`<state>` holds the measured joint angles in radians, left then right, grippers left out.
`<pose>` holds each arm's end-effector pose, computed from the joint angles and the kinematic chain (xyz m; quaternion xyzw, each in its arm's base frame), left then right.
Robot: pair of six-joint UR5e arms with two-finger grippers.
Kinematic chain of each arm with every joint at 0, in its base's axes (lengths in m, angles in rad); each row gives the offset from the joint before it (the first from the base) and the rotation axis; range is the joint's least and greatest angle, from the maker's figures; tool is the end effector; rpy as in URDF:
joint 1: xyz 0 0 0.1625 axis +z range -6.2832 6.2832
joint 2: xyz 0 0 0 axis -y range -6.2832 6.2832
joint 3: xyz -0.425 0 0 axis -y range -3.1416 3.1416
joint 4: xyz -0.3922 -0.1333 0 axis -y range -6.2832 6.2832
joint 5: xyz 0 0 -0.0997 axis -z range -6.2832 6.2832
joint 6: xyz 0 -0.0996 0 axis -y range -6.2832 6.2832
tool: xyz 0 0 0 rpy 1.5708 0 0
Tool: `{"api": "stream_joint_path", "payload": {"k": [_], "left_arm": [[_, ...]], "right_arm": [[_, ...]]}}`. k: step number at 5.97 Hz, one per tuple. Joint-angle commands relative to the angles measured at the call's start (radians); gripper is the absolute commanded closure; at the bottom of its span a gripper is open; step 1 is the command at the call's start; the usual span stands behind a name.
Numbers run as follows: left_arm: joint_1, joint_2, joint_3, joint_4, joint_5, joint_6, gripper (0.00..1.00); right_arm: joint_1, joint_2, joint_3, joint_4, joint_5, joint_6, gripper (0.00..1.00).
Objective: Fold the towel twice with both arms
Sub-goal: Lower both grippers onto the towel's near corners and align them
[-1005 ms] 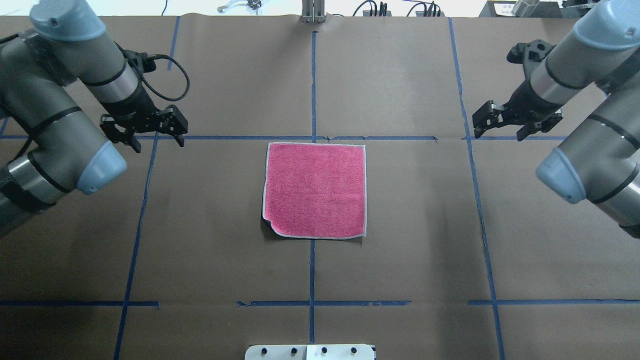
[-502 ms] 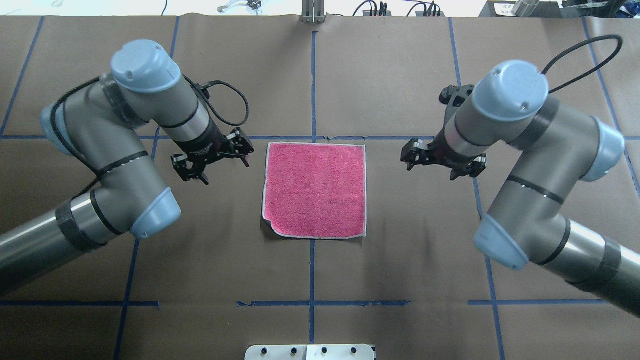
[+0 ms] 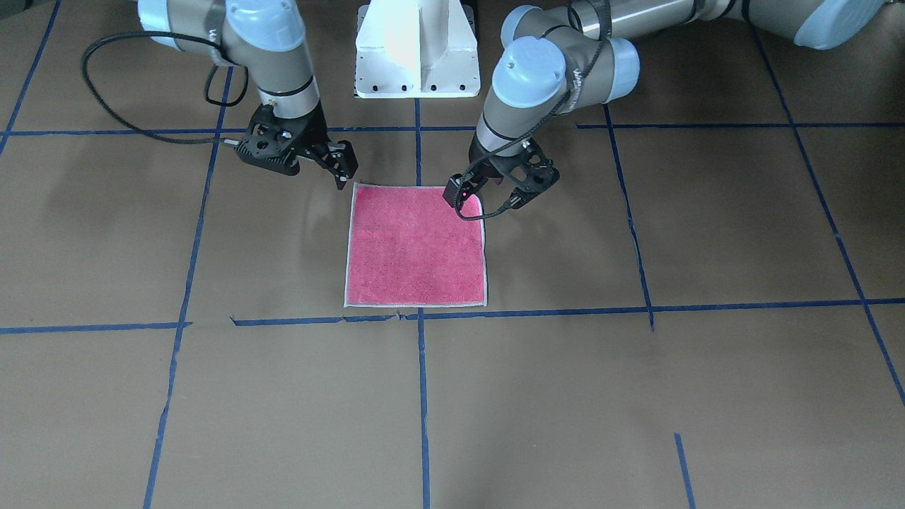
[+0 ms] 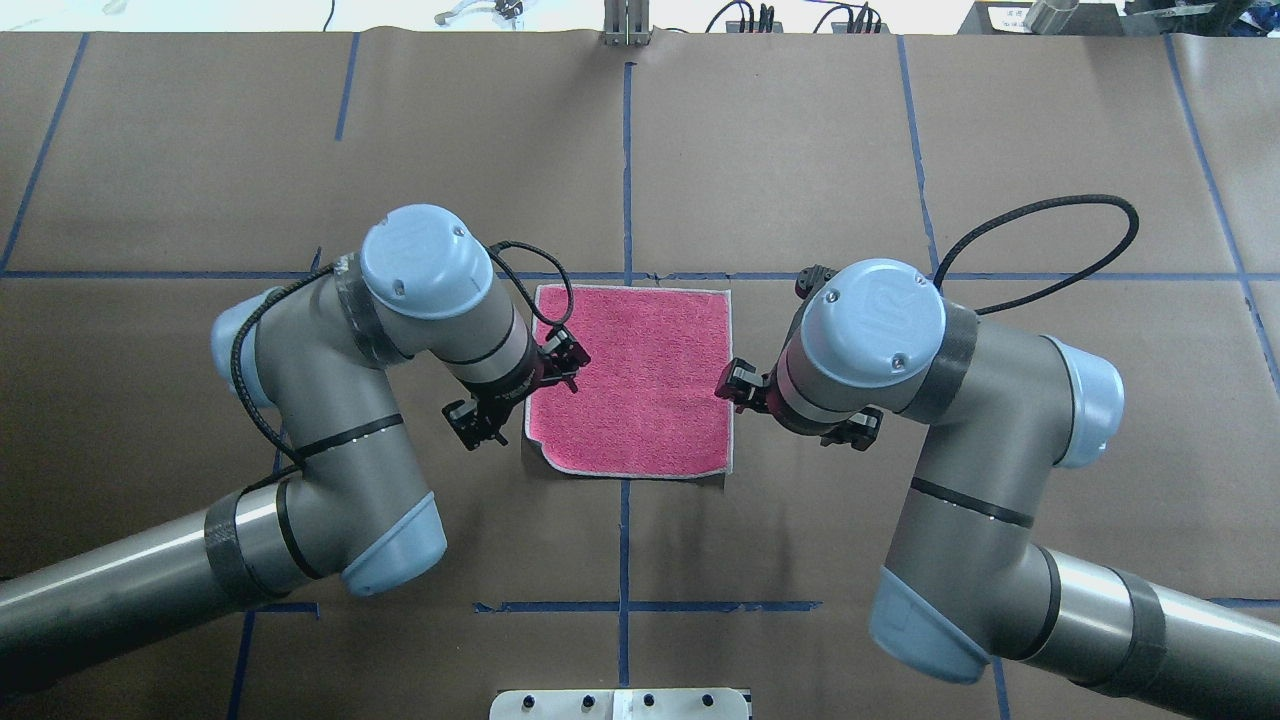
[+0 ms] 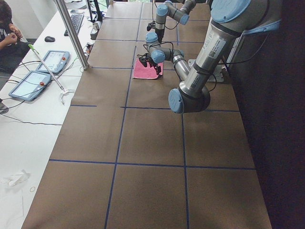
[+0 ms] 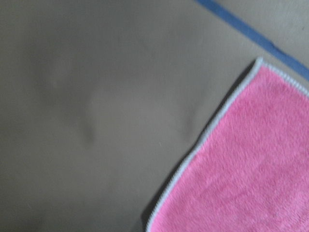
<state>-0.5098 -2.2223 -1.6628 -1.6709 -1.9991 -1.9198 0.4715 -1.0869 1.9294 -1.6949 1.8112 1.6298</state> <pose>0.5490 -0.4123 0.2207 -0.1611 0.4143 -0.2921 0.8468 -0.4825 -0.3690 0.2532 -0.0384 -0.3646 0.2030 0.9080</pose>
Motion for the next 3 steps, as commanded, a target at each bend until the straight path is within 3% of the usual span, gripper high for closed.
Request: {"api": "stream_joint_path", "payload": {"k": [1,2,3], "left_arm": [[0.065,-0.008,0.0,0.0,0.069,-0.097,0.0],[0.068,-0.005,-0.003,0.0,0.071,-0.097,0.0],[0.068,0.004,-0.002,0.0,0.074,-0.088,0.0]], "right_arm": [[-0.024,0.018,-0.022,-0.003,-0.012,0.045,0.0],[-0.022,0.025,-0.05,0.004,-0.01,0.038,0.0],[-0.01,0.025,-0.111,0.105,-0.001,0.044,0.0]]}}
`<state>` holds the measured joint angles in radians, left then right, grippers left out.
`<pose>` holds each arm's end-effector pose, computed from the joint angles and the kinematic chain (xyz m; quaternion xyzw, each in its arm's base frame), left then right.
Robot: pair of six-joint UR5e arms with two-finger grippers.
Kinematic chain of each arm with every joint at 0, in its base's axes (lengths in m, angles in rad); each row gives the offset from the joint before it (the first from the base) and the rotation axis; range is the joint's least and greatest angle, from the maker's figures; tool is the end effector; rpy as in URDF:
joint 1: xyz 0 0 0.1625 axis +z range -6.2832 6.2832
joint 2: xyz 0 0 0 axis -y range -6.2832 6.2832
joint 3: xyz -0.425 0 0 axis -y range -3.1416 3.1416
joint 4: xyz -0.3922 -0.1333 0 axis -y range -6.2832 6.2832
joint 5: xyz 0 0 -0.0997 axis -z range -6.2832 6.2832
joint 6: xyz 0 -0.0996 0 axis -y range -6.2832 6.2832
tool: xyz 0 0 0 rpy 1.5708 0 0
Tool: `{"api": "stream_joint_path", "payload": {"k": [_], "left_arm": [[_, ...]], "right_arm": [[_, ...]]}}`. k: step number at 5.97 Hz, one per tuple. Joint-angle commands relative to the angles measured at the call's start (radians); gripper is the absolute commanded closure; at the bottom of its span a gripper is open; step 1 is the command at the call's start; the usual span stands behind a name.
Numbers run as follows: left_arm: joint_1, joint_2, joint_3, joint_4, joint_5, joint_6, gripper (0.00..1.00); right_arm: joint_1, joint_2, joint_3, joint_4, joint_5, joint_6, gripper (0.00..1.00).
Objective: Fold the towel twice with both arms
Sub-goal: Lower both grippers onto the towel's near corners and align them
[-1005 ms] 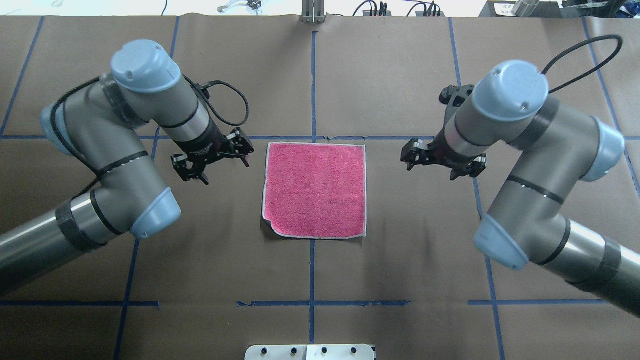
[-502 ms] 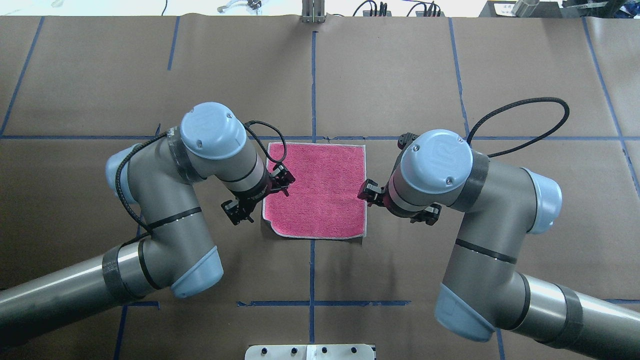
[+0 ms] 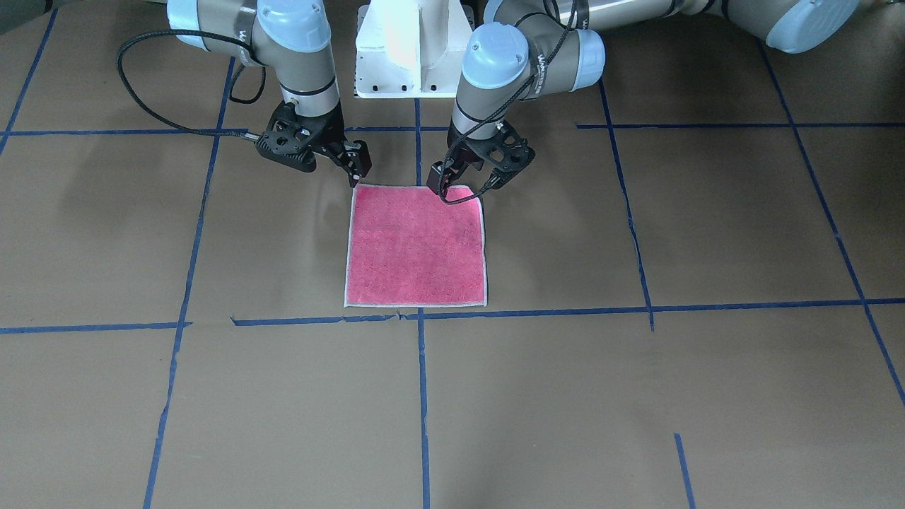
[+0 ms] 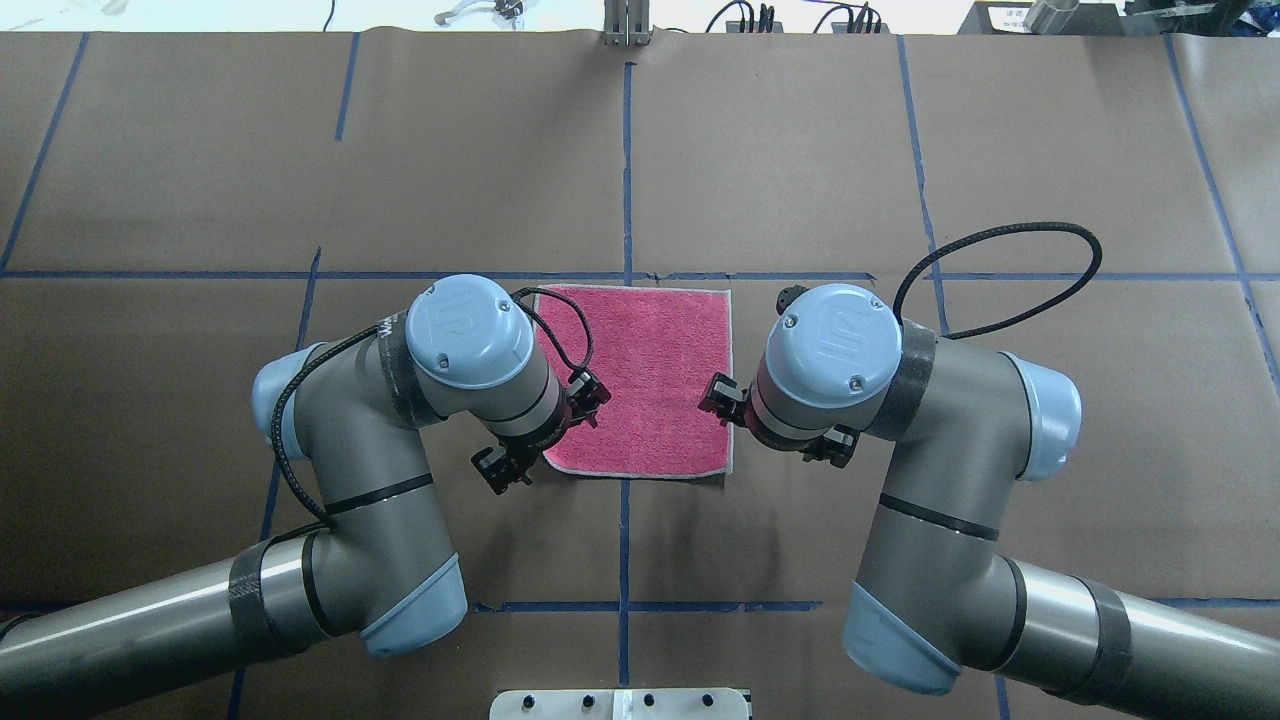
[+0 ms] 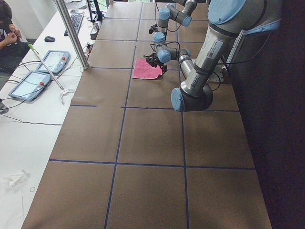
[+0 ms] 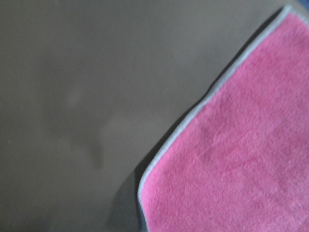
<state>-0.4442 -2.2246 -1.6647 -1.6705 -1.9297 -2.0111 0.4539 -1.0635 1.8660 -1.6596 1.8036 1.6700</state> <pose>0.5735 -0.3818 0.2202 -0.1619 0.4049 -0.3175 0.8420 -0.5069 -0.3701 0.2599 -0.0459 -0.3607 0.2151 0.9064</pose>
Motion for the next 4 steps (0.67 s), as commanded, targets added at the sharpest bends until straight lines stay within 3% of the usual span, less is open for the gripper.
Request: {"api": "stream_joint_path", "payload": {"k": [1,4], "left_arm": [[-0.002,0.017,0.003,0.0,0.009,0.035,0.0],[0.005,0.037,0.02,-0.009,0.023,0.06,0.0]], "right_arm": [[0.006,0.003,-0.106,0.124,0.01,0.002,0.0],[0.002,0.01,-0.11,0.144,0.034,0.019,0.0]]}}
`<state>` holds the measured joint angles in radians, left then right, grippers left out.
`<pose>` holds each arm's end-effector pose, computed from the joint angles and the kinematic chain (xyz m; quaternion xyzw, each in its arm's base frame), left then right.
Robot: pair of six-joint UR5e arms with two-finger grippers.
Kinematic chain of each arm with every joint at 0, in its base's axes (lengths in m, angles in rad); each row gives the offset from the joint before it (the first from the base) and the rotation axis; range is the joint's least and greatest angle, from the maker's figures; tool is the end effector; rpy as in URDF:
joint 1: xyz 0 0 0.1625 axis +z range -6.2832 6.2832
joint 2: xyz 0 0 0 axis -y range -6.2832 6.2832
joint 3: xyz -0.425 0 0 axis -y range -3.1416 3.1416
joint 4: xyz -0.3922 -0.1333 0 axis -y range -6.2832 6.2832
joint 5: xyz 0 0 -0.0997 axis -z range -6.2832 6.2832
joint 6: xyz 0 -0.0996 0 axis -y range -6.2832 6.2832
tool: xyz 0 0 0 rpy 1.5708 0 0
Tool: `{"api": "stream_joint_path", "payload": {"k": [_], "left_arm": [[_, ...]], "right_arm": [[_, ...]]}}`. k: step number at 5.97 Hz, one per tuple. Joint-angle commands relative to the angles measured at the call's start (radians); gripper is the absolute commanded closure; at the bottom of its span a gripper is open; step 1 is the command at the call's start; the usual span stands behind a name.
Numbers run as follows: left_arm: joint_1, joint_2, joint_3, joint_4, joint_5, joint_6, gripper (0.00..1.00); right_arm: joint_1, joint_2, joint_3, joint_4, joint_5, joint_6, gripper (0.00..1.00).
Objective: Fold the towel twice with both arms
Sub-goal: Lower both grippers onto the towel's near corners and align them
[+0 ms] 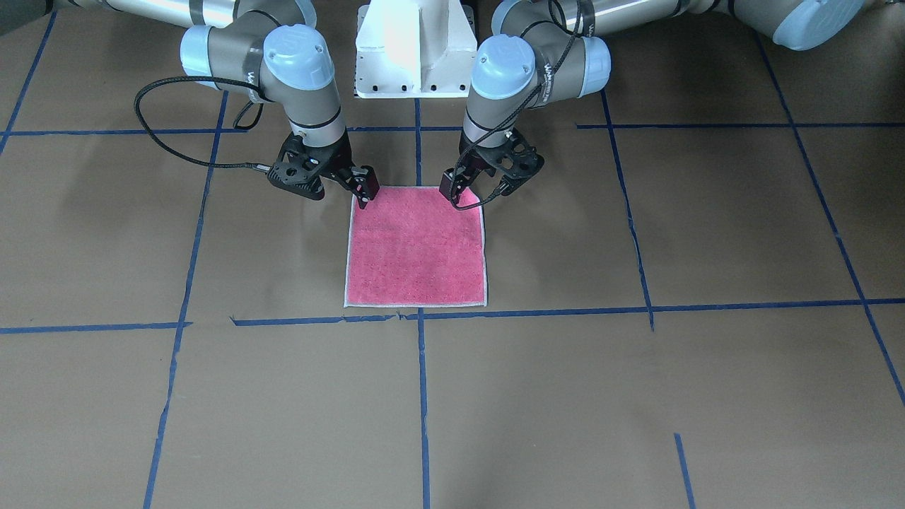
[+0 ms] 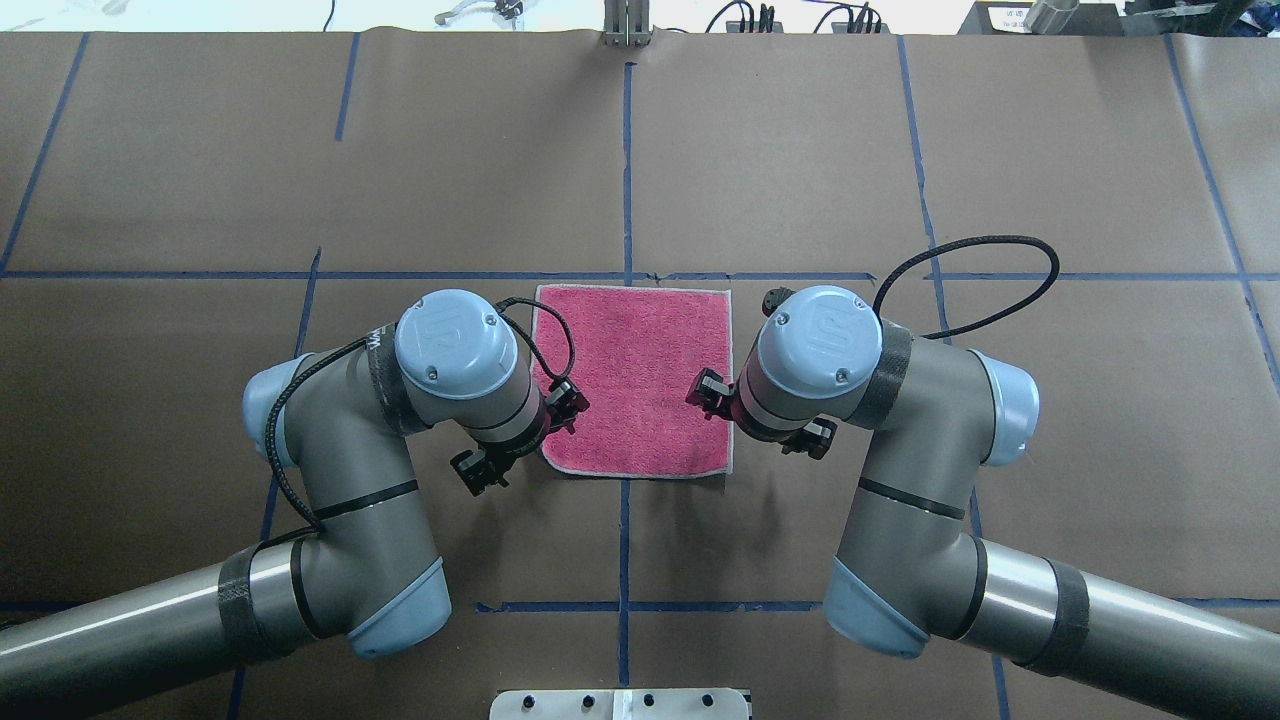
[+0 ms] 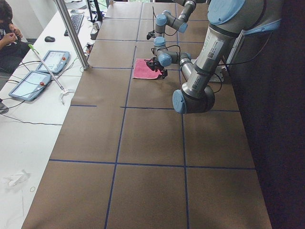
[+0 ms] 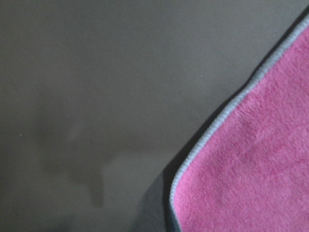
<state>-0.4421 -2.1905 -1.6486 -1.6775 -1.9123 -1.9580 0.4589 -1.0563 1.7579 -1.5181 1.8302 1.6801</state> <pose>0.5757 -0.3831 0.2498 -0.1457 0.3898 -0.3045 0.8568 -0.5326 -0.3833 0.2812 -0.0549 -0.3805 0.2127 0.8983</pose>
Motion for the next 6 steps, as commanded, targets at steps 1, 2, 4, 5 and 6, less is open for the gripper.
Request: {"api": "stream_joint_path", "payload": {"k": [1,2,4,5,6], "left_arm": [[0.006,-0.002,0.004,-0.002,0.016,0.019,0.0],[0.008,-0.003,0.006,-0.004,0.016,0.03,0.0],[0.01,0.005,0.006,-0.001,0.019,0.063,0.0],[0.008,0.009,0.004,-0.002,0.018,0.07,0.05],[0.009,0.008,0.003,-0.005,0.016,0.071,0.25]], "right_arm": [[-0.011,0.002,0.003,0.009,0.011,0.029,0.0],[-0.011,0.002,0.005,0.033,0.024,0.045,0.0],[-0.017,0.001,0.005,0.035,0.024,0.049,0.0],[-0.017,0.001,0.005,0.035,0.024,0.05,0.0],[-0.017,0.001,0.006,0.035,0.024,0.049,0.0]]}}
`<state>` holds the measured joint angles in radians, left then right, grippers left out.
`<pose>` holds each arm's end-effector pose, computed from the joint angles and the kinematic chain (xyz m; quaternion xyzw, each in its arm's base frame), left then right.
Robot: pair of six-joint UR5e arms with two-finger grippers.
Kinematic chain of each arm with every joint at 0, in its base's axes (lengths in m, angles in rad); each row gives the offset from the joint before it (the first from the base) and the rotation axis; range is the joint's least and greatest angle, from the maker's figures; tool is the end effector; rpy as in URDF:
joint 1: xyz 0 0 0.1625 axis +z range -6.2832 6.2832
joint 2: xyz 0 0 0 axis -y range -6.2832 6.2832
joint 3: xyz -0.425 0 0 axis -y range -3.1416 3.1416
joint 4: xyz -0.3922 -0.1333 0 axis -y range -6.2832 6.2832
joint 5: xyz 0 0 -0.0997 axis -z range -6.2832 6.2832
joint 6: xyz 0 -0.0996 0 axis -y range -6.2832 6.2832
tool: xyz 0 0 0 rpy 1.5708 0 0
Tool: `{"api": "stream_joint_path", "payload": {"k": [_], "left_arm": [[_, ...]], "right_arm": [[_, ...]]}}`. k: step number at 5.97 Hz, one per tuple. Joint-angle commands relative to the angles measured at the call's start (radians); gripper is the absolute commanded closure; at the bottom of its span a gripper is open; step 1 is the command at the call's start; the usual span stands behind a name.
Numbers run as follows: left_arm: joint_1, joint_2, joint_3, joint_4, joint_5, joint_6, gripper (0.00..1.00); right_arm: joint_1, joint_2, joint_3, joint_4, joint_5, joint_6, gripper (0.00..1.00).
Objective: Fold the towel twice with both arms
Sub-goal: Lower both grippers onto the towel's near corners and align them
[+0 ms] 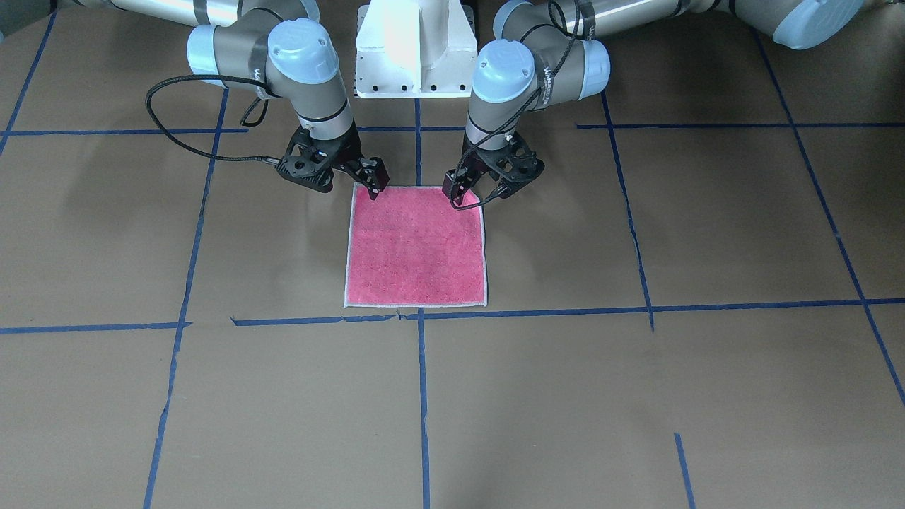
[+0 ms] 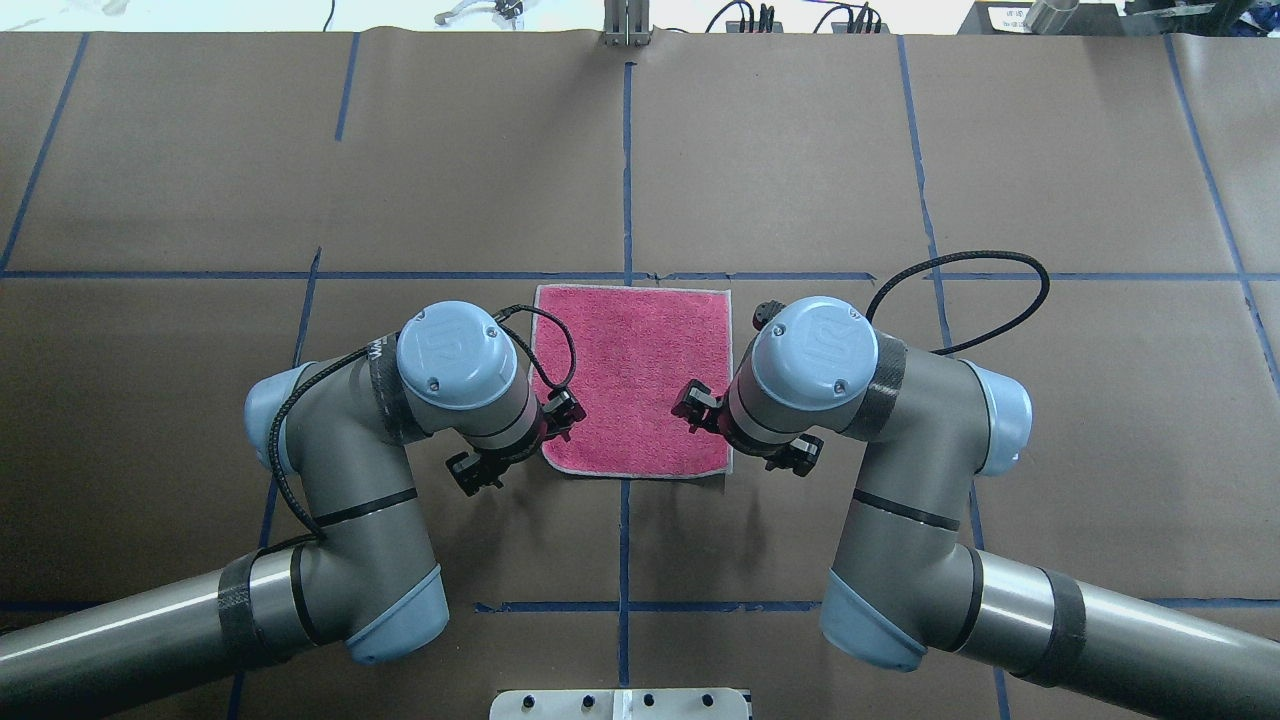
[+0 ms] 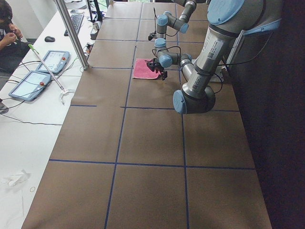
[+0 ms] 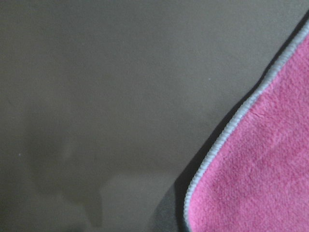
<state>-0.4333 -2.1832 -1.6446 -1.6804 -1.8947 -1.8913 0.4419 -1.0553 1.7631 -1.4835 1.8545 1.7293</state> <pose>0.5790 -0.3798 0.2566 -0.1269 0.3902 -0.2768 0.8689 -0.5385 -0.3714 0.2731 -0.0749 -0.3978 0.2176 0.8881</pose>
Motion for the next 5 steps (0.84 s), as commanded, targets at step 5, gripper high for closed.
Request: {"api": "stream_joint_path", "payload": {"k": [5], "left_arm": [[-0.002,-0.003,-0.015,-0.002,0.0,0.026,0.51]], "right_arm": [[0.0,-0.002,0.001,0.0,0.0,0.001,0.0]]}}
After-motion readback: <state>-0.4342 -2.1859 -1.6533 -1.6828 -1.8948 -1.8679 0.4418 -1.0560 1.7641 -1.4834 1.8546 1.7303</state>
